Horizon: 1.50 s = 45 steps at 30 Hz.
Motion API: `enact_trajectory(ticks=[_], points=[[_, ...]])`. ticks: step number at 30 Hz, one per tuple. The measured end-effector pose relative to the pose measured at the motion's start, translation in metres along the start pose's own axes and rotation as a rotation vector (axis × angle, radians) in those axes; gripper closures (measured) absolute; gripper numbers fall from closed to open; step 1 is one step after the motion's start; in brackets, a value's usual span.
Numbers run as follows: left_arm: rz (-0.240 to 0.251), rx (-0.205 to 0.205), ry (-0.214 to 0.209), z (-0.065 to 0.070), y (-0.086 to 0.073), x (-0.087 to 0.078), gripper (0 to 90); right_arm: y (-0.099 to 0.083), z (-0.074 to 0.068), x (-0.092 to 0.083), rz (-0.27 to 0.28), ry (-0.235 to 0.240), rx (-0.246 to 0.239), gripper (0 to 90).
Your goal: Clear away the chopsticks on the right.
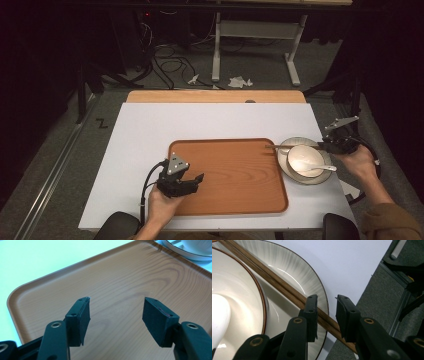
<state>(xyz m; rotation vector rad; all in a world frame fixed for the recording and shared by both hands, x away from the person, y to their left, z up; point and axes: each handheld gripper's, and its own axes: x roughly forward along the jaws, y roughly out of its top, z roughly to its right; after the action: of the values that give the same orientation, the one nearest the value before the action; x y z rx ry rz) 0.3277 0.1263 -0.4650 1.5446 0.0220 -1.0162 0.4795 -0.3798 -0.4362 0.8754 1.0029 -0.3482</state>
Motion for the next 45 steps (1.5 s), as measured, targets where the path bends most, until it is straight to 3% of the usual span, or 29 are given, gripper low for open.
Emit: enact_trajectory(ticks=[27,45], points=[[-0.001,-0.026,0.028,-0.004,-0.006,-0.007,38.9,0.007,0.005,0.013,-0.036,0.068,-0.003,69.1],[-0.008,-0.032,0.022,-0.006,-0.007,-0.005,39.0,0.01,0.002,0.016,-0.05,0.104,-0.044,71.6]])
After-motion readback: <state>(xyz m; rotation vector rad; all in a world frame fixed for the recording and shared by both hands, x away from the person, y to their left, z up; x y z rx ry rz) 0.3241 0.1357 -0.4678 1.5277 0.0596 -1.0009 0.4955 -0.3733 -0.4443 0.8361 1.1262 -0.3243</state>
